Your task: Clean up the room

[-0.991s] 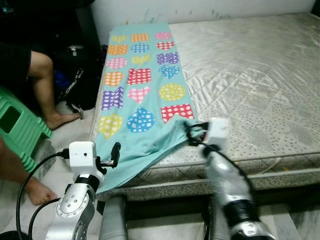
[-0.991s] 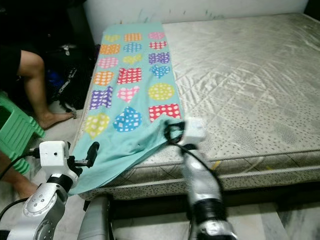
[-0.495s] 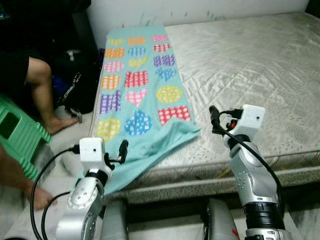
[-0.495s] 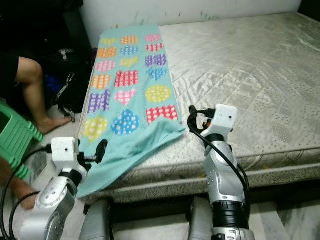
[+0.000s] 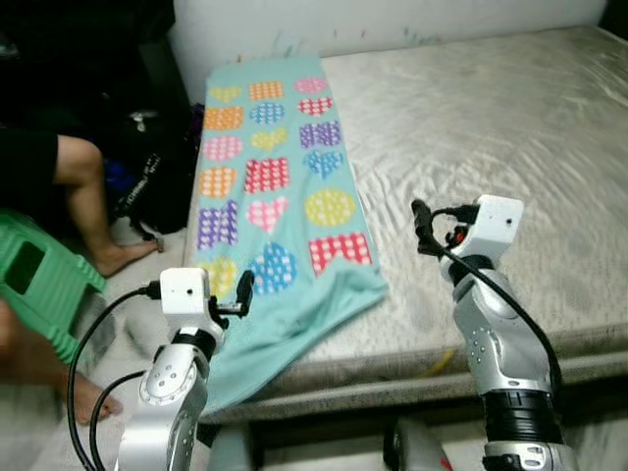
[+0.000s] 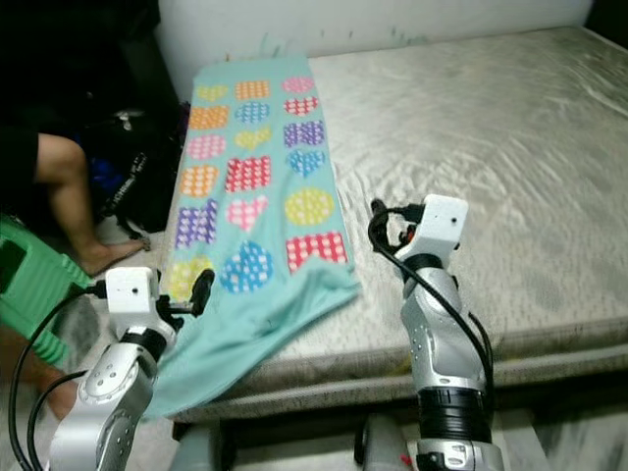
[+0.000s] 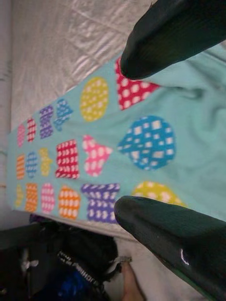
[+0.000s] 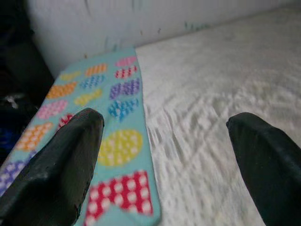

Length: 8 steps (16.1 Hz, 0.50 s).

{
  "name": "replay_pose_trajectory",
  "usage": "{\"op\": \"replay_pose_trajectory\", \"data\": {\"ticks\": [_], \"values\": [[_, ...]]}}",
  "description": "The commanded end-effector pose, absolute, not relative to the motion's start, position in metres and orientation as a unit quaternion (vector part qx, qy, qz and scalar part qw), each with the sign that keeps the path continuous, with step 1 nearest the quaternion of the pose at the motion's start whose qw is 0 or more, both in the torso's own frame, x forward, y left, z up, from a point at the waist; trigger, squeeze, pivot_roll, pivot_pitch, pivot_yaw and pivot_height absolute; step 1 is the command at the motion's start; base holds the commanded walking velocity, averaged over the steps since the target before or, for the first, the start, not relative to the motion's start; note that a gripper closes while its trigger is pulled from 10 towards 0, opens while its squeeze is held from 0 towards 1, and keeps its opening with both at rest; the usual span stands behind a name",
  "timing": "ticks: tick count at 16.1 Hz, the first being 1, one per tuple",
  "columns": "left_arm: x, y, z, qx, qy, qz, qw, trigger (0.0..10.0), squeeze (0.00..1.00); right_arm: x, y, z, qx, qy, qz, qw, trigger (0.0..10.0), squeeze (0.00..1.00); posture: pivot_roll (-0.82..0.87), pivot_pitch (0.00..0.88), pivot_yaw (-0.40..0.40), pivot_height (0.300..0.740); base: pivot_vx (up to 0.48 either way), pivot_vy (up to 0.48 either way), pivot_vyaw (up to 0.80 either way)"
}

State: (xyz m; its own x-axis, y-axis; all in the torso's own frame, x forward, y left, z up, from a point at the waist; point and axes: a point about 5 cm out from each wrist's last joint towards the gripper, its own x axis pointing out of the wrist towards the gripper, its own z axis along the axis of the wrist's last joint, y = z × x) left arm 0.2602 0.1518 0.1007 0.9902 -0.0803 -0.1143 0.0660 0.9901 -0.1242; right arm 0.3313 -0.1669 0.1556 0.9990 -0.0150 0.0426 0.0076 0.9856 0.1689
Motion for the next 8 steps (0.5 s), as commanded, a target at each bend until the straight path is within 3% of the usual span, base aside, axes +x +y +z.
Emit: {"op": "replay_pose_trajectory", "data": {"ticks": [1,4,8], "values": [[0.260,0.156,0.099,-0.054,0.062,-0.029,0.996,10.0,0.00,0.331,-0.162,0.160,0.082,-0.026,0.003,0.996,10.0,0.00,-0.13,0.000,0.073,0.709,0.000,0.000,0.00],[0.263,0.155,0.099,-0.059,0.059,-0.028,0.996,10.0,0.00,0.326,-0.157,0.159,0.065,-0.028,0.014,0.997,10.0,0.00,-0.12,0.000,0.069,0.736,0.000,0.000,0.00],[0.264,0.157,0.099,-0.057,0.054,-0.016,0.997,10.0,0.00,0.331,-0.170,0.159,0.059,-0.026,-0.006,0.998,10.0,0.00,-0.12,0.000,0.077,0.740,0.000,0.000,0.00]]}}
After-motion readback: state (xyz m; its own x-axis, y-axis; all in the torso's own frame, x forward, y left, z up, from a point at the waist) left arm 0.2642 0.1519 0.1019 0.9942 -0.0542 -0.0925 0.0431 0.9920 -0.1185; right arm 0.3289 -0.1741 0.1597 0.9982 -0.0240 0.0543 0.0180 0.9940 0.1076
